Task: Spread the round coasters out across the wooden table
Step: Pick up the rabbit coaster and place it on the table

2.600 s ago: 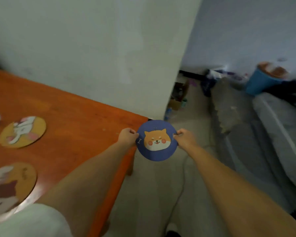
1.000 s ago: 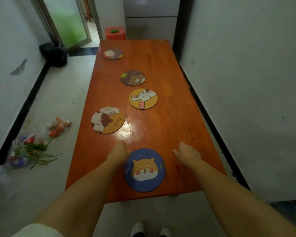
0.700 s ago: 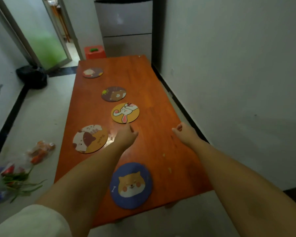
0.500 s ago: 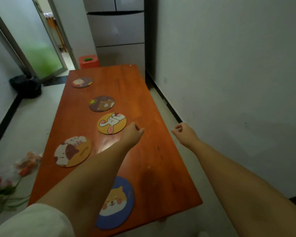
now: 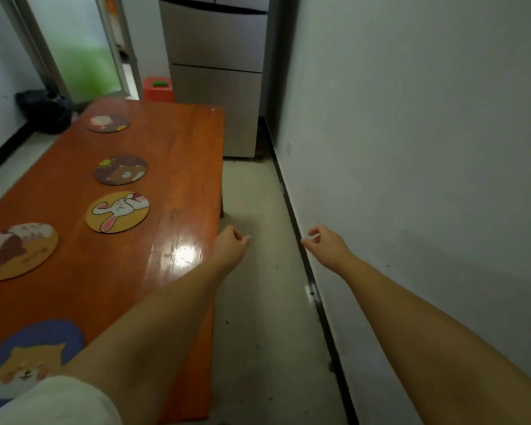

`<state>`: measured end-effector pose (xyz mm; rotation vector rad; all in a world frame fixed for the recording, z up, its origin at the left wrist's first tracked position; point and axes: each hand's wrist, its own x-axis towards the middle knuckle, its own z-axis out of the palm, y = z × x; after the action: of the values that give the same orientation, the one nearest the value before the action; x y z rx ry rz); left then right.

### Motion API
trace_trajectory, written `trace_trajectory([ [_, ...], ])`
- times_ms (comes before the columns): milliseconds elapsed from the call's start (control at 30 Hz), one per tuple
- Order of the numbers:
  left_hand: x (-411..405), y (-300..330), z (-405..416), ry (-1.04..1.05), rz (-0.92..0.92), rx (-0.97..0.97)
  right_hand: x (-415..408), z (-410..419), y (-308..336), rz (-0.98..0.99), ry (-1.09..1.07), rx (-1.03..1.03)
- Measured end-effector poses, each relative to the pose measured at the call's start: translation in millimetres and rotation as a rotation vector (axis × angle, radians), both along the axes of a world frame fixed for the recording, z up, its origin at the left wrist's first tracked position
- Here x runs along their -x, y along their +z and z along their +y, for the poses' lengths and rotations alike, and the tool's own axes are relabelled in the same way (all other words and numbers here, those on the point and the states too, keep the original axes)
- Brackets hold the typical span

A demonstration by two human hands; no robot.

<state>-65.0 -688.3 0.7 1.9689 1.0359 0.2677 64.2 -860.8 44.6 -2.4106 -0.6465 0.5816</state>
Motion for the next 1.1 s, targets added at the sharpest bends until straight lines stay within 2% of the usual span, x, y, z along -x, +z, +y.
trace_trajectory([
  [233,-19.3,-3.7,38.3,0.204,0.014,0.029,-35.7,61.0,-13.3,0.022,0.184,-0.006],
  [533,-34.9,-22.9,147.5,0.4,-0.012,0.125,-91.6,210.1,-19.5,-0.01,0.397,0.053],
  [833,50.4,-32.6,235.7,0.834,0.101,0.169,-34.0,375.6,-38.5,-0.007,0.834,0.123],
  [1100,77.7,-51.9,281.0,1.115,0.232,0.345,2.1,485.0,-79.0,0.018,1.09,0.167],
])
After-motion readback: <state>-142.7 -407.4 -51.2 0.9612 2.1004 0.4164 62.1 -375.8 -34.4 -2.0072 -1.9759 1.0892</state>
